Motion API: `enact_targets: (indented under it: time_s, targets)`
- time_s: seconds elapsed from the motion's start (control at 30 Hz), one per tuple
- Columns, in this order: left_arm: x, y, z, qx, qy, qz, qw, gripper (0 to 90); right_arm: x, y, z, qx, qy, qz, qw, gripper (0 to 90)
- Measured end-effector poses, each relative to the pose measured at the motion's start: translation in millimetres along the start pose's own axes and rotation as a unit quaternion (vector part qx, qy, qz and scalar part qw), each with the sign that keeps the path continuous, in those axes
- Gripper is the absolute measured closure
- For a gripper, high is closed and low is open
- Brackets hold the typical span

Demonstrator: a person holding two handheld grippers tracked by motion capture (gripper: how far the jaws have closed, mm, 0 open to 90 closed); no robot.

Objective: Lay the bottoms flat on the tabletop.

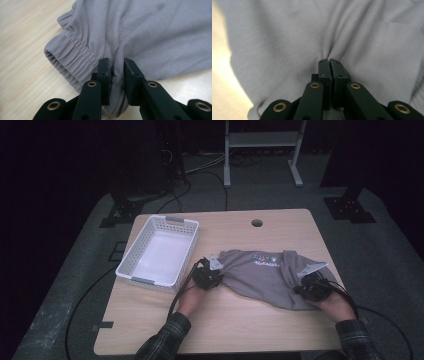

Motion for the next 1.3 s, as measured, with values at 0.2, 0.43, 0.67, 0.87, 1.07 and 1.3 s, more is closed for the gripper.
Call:
enact_targets:
  time_s: [0.2, 0.43, 0.67, 0.87, 1.07, 1.3]
  targets:
    - [12.5, -10.2, -11.4, 0.001, 0.000, -0.023, 0.9997, 69.5, 2.4, -30.0, -8.5, -0.026, 0.011, -0.060, 0.9978, 87.5]
    - [23.9, -19.8, -21.7, 0.011, -0.008, -0.037, 0.9992, 66.7, 8.2, -64.2, -23.5, -0.063, 0.025, -0.119, 0.9906, 87.1]
    - [20.1, -21.1, -33.0, 0.013, -0.002, -0.041, 0.9991, 55.5, 9.5, -98.3, -44.0, -0.088, 0.053, -0.164, 0.9812, 72.9]
    - [-4.4, -8.2, -37.4, 0.020, 0.025, -0.027, 0.9991, 49.2, -11.9, -85.1, -61.9, -0.078, 0.117, -0.136, 0.9807, 60.0]
    - [-20.8, 31.1, -23.7, 0.019, 0.029, 0.027, 0.9990, 47.4, -5.8, -39.0, -72.1, -0.056, 0.124, -0.074, 0.9880, 46.2]
    - [-6.6, 63.1, 2.4, 0.044, -0.018, 0.063, 0.9969, 58.1, 21.8, -21.3, -57.0, -0.050, 0.071, -0.074, 0.9934, 48.2]
Point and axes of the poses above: each handheld gripper's, and its own axes: x roughly forward along the jaws, z roughly out of its underside, y roughly to its right, the point moved 9 cm from there along x, roughly forward along the jaws, and after that the axes turned 7 degrees about -x, right-handed, at the moved point
